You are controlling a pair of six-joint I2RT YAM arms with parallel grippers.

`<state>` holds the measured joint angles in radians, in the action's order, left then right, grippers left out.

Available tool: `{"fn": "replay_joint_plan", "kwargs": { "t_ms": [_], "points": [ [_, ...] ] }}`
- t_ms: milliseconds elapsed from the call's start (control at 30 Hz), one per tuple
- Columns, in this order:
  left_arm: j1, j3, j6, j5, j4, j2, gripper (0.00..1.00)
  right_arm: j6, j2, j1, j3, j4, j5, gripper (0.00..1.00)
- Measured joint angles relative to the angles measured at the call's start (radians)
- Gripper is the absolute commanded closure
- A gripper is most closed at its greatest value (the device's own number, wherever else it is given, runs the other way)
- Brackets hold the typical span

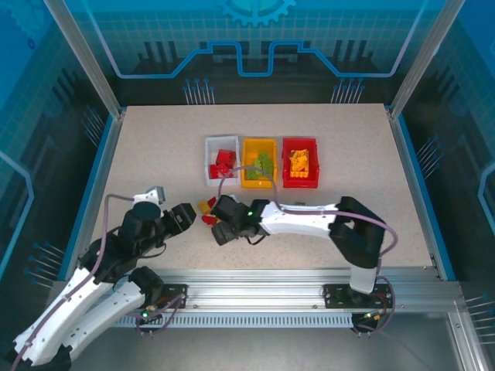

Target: Sort the legos into containers by color

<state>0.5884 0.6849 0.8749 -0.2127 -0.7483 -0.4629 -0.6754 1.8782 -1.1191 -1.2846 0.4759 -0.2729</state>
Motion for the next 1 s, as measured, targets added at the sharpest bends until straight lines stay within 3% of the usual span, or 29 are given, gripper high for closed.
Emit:
{"fn": "replay_joint_plan", "kwargs": {
  "t_ms": [367, 633, 1000],
  "points": [
    [0.000, -0.028, 0.041, 0.016, -0.082, 0.076, 0.41, -0.038, 0.195, 0.039, -0.180, 0.057, -0.008, 0.21],
    [0.000, -0.037, 0.043, 0.047, -0.055, 0.034, 0.42, -0.019, 0.185, 0.113, -0.134, 0.040, -0.015, 0.28],
    [0.000, -0.049, 0.043, 0.081, 0.008, -0.009, 0.42, 0.017, 0.152, 0.137, -0.106, 0.032, -0.015, 0.28]
  ]
}}
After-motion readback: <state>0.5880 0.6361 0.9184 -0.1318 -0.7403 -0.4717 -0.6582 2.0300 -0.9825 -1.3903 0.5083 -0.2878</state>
